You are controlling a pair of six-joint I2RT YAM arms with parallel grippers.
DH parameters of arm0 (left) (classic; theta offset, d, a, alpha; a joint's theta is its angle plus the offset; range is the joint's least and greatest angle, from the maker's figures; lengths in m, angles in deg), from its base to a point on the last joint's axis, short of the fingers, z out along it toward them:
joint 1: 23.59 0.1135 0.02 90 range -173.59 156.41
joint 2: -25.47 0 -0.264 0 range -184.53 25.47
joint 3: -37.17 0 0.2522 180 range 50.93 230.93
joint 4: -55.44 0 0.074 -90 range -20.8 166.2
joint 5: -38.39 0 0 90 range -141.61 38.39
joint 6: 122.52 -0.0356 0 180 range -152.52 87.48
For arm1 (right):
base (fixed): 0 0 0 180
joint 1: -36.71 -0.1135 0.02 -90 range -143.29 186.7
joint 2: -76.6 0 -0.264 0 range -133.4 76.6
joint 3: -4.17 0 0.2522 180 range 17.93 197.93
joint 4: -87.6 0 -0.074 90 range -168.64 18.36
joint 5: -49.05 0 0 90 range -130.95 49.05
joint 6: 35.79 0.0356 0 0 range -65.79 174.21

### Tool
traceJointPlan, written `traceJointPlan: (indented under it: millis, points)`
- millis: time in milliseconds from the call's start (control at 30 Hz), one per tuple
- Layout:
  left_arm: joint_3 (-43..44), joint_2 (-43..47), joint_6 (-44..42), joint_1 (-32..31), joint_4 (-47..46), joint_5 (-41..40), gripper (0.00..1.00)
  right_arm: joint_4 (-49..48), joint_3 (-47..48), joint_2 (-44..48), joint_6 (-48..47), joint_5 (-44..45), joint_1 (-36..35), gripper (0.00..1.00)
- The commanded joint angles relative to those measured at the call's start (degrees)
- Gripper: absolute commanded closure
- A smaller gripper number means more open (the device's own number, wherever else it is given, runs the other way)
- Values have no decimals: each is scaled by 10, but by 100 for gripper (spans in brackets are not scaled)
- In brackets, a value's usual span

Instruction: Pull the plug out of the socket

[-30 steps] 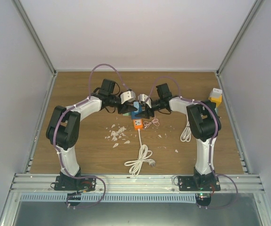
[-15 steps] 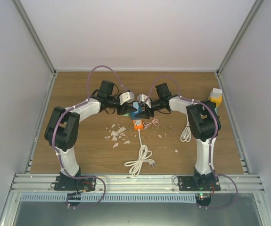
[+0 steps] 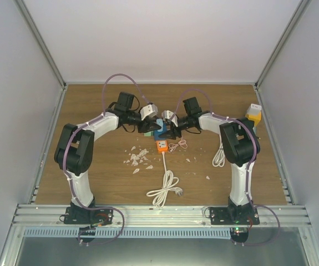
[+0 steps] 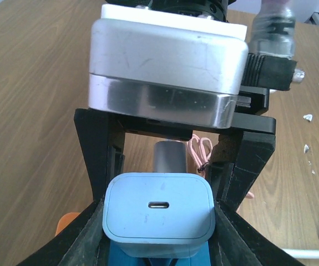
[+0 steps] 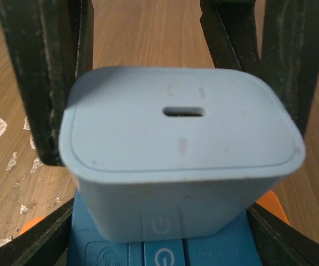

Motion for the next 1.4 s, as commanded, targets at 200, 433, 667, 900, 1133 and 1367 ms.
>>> traceJointPlan:
  millis: [200,433,667,900,1133,1367]
  points:
    - [-15,54,-64,-13,-37,59,85,2,13,-22,0,48,4,81]
    - [-60,85,-82,-19,-91,22,85,10,24,-32,9,55,5,81]
    - [-41,69,-46,-18,-72,55,86,15,27,-35,8,65,6,82]
    - [15,23,8,7,-22,112,87,16,26,-34,5,71,6,82]
    - [7,35,-55,4,9,85,88,13,18,-29,3,67,7,81]
    - [34,53,-136,36,117,22,88,6,5,-19,0,53,9,78]
